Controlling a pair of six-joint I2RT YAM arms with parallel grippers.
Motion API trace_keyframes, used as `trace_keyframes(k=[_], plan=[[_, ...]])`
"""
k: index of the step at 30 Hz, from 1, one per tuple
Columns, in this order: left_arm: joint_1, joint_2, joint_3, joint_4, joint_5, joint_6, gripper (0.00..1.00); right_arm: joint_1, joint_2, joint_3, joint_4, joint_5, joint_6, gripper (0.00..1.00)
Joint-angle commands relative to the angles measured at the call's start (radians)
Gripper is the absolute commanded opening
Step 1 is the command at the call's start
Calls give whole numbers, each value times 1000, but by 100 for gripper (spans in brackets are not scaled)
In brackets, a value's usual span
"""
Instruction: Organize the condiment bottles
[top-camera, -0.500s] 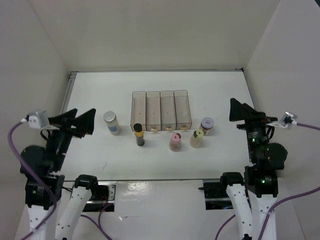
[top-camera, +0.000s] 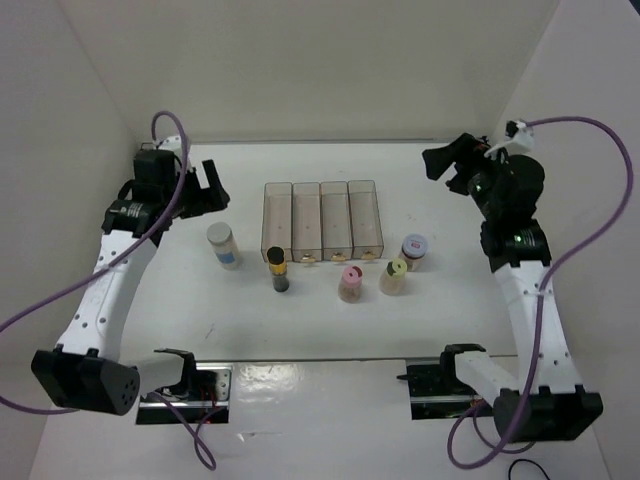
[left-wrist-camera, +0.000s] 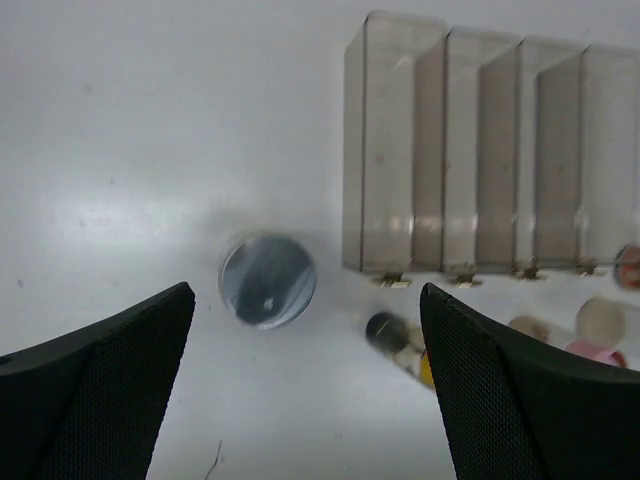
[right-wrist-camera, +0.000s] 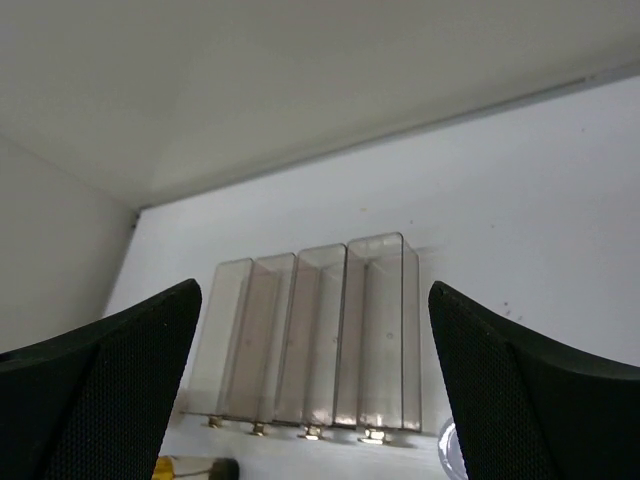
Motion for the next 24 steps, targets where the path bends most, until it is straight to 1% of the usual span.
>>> trace_keyframes(k=[1, 4, 5, 6, 8, 9, 11, 13, 15, 17, 18, 21, 22, 24], plan=[[-2, -28, -45, -102, -5, 32, 99, 22, 73, 62, -43, -57, -77, 98], [-2, -28, -65, -102, -51, 55, 99, 44, 150, 125, -66, -57, -111, 98], [-2, -28, -65, -102, -67, 55, 99, 53, 182, 192, -90, -57, -138, 98], [-2, -14, -65, -112, -97, 55, 99, 64, 249, 225, -133, -57, -149, 98], [-2, 21, -65, -112, -136, 55, 99, 102, 317, 315, -179, -57, -163, 98], [-11, 30, -65, -112, -162, 46, 99, 113, 363, 326, -191, -77, -163, 98], [-11, 43, -76, -112, -176, 46, 99, 113, 374, 299, -175, -128, -131, 98], [-20, 43, -100, -101, -176, 46, 99, 113, 374, 263, -146, -140, -92, 98], [-32, 53, -100, -92, -176, 46, 99, 134, 374, 252, -146, -95, -92, 98], [-45, 73, -100, -92, -176, 46, 99, 144, 401, 275, -190, -94, -117, 98], [-60, 93, -100, -92, -176, 46, 99, 144, 420, 292, -210, -68, -140, 98], [-97, 144, -79, -92, -231, 46, 99, 200, 501, 384, -302, 13, -183, 98], [-111, 153, -79, -92, -242, 46, 99, 211, 544, 435, -337, 28, -183, 98], [-120, 167, -70, -92, -251, 37, 99, 233, 575, 476, -362, 38, -194, 98]])
